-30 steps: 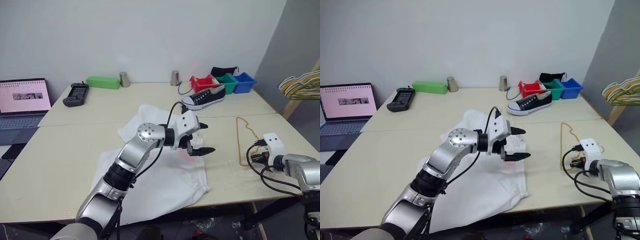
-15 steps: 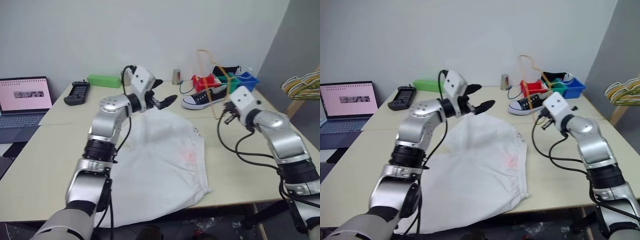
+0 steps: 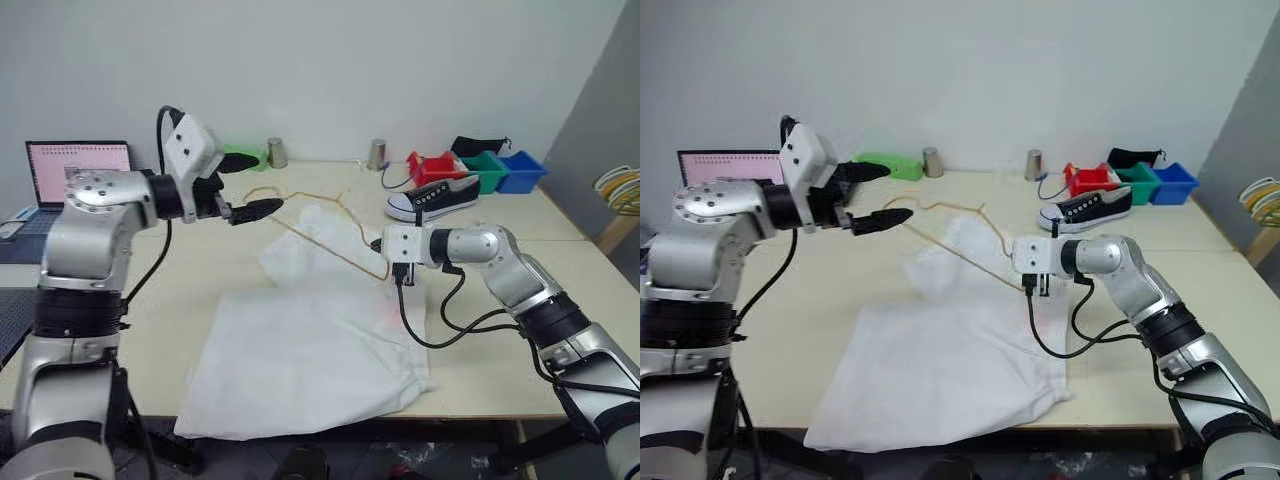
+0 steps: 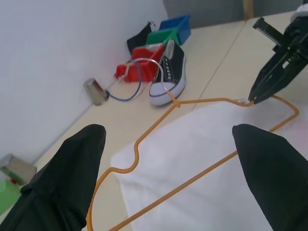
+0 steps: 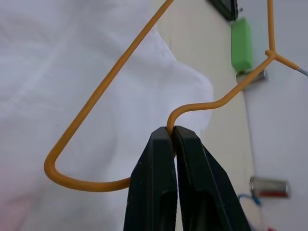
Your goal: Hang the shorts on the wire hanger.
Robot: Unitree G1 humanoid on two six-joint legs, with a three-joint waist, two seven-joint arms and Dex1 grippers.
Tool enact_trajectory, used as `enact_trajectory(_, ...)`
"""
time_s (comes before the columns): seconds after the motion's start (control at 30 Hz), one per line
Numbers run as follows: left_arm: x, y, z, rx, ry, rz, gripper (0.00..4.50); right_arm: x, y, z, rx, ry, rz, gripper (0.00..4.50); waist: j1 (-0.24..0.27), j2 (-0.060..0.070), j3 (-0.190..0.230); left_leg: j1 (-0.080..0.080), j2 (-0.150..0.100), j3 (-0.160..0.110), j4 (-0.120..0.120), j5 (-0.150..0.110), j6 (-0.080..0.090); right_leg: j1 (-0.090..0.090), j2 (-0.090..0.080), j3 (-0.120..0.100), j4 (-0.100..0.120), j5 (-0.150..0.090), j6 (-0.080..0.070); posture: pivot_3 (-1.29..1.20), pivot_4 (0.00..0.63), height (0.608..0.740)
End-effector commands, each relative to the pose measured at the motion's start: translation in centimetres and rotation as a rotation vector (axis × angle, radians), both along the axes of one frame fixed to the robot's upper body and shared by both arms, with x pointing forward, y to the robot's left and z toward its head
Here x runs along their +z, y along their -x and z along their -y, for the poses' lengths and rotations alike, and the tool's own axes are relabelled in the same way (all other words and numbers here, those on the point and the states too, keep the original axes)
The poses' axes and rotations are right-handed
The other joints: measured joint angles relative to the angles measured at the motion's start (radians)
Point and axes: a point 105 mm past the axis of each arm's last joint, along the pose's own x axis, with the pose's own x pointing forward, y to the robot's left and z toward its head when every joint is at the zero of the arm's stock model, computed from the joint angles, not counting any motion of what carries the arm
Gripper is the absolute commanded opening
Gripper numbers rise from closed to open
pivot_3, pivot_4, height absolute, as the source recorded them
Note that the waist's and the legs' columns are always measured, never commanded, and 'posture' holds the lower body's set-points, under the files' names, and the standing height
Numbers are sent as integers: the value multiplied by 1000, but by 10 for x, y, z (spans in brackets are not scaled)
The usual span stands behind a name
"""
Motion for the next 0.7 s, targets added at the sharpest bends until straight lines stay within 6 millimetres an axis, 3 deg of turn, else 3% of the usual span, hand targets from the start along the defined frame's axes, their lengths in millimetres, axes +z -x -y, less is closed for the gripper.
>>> enact_trajectory(0.03, -7, 7, -1, -50, -50, -24, 4500, 22, 3, -9, 158, 91, 257, 63, 24, 0, 1, 0, 0, 0, 0, 0, 0, 0, 0, 0, 0, 0, 0, 545, 0, 740)
enact_trajectory(0.17, -25, 3, -4, -71, -70, -95, 4500, 39, 8, -12, 268, 117, 505, 63, 72, 0, 1, -5, 0, 0, 1, 0, 0, -4, 0, 0, 0, -1, 0, 523, 0, 740)
enact_trajectory(0.33, -35, 1, -5, -97, -72, -162, 4500, 56, 7, -7, 297, 111, 691, 63, 121, 0, 1, -17, 0, 3, 3, 0, -3, -15, 0, 2, 0, 3, -5, 489, 0, 740)
enact_trajectory(0.47, -50, 9, -5, -144, -79, -271, 4500, 64, 4, 3, 257, 97, 777, 63, 148, 0, 1, -17, 0, 4, 3, -2, -7, -16, -1, 2, -1, 2, -6, 466, 0, 740)
enact_trajectory(0.7, -59, 17, -4, -181, -90, -370, 4500, 61, -1, 18, 223, 146, 845, 63, 158, 0, 1, -18, 0, 7, 3, -3, -8, -16, -1, 2, -1, 0, -7, 441, 0, 740)
